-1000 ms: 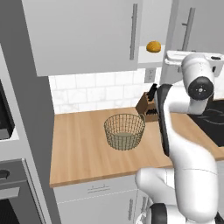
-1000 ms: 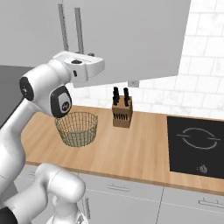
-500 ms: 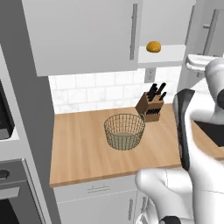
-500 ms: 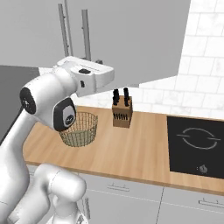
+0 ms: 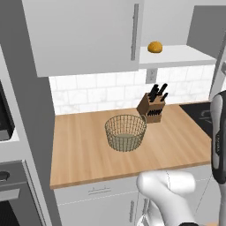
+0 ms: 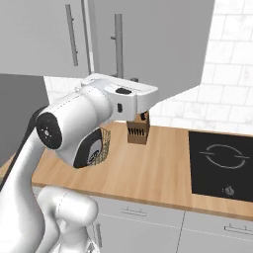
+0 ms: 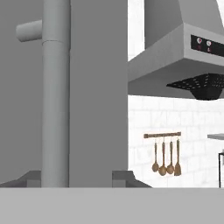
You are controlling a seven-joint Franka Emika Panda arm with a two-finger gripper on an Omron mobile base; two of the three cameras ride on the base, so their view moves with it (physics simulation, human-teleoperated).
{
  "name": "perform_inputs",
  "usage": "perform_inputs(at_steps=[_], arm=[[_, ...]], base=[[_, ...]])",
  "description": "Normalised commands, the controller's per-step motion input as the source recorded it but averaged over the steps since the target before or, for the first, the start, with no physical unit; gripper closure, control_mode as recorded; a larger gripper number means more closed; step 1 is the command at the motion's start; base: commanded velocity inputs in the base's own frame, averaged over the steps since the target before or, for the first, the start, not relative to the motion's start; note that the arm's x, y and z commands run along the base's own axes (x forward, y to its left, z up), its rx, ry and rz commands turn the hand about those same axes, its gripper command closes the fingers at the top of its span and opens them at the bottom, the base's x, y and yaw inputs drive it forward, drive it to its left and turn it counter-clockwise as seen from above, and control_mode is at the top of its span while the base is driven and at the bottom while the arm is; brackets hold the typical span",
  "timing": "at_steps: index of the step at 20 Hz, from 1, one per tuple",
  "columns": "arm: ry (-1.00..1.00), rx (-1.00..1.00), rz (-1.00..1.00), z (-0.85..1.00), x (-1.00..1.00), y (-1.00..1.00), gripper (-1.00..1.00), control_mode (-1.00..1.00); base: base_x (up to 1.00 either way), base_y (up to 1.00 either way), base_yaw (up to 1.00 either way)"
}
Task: Open the cabinet, pick up the bread from the cabinet and place it in the basket. Then move the basket to the dining counter.
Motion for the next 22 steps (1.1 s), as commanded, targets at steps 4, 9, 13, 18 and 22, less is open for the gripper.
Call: perform_inputs(at_steps=[4,9,13,18,22], arm=[[0.0,0.02,0.01,0.0,-0.27,-0.22,-1.0,-1.0],[0.01,0.0,0.0,0.0,-0.8,0.07,-1.0,-1.0],[0.0,0.0,0.01,0.0,-1.0,0.21,-1.0,-1.0],[0.02,-0.01,0.08,0.0,-0.84,0.77,-1.0,-1.0],[0.07,-0.05,0.04,0.05,-0.15,1.0,-1.0,-1.0]], base=[[0.0,0.0,0.0],[0.0,0.0,0.0],[0.0,0.0,0.0],[0.0,0.0,0.0],[0.0,0.0,0.0]])
